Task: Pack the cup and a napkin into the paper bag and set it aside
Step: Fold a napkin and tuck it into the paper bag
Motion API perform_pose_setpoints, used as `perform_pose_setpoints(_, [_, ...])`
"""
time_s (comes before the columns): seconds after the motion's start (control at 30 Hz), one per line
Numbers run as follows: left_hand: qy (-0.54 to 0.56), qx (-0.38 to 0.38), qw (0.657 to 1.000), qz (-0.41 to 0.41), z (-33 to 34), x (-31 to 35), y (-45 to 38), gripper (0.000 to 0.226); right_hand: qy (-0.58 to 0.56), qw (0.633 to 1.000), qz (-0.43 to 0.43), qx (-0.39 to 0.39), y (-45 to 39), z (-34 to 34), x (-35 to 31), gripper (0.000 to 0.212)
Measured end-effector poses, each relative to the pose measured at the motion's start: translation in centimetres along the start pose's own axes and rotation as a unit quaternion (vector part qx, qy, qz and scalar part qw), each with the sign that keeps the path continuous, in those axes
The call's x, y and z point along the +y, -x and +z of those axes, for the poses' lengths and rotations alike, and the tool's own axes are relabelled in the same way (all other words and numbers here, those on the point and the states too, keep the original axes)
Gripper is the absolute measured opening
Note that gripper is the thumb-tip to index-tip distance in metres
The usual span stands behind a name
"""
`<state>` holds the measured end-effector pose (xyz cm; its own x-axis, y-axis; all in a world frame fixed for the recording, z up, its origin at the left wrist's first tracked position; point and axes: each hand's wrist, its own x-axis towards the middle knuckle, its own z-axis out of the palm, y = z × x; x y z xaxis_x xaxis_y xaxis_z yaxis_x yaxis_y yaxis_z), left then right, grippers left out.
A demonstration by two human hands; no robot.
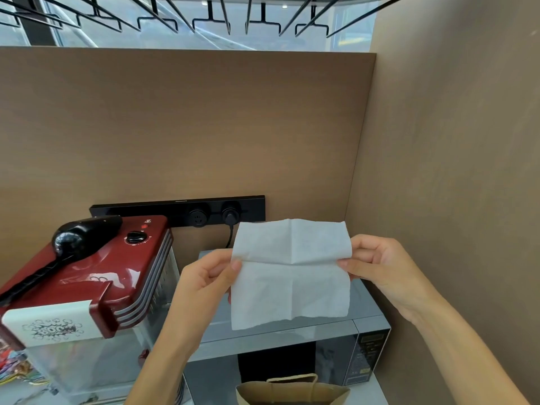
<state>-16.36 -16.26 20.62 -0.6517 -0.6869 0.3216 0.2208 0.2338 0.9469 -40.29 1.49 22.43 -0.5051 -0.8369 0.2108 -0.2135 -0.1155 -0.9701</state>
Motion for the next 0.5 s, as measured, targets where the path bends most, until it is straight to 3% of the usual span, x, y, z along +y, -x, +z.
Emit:
perform_pose_setpoints(0.1, [-0.003,0.009,1.0,0.02,-0.13,-0.11,-0.2,0.022,-0.002,1.0,-0.022,-0.005,0.16,0.3,-0.51,0.025])
perform_pose_setpoints(0.2, [-0.007,0.011,0.999,0.041,-0.21,0.0,-0.24,0.016,0.005,0.999,-0.035,0.005,0.15,0.41,-0.7,0.023])
perform_pose_setpoints(0.27, [-0.008,0.015,0.998,0.055,-0.35,-0.03,-0.29,0.016,0.024,0.999,-0.03,0.033,0.01,0.15,-0.46,0.037])
perform_pose_setpoints(0.5, [-0.004,0.036,0.998,0.06,-0.42,-0.41,-0.55,0.034,0.05,0.996,-0.046,0.052,-0.1,0.65,-0.58,0.045])
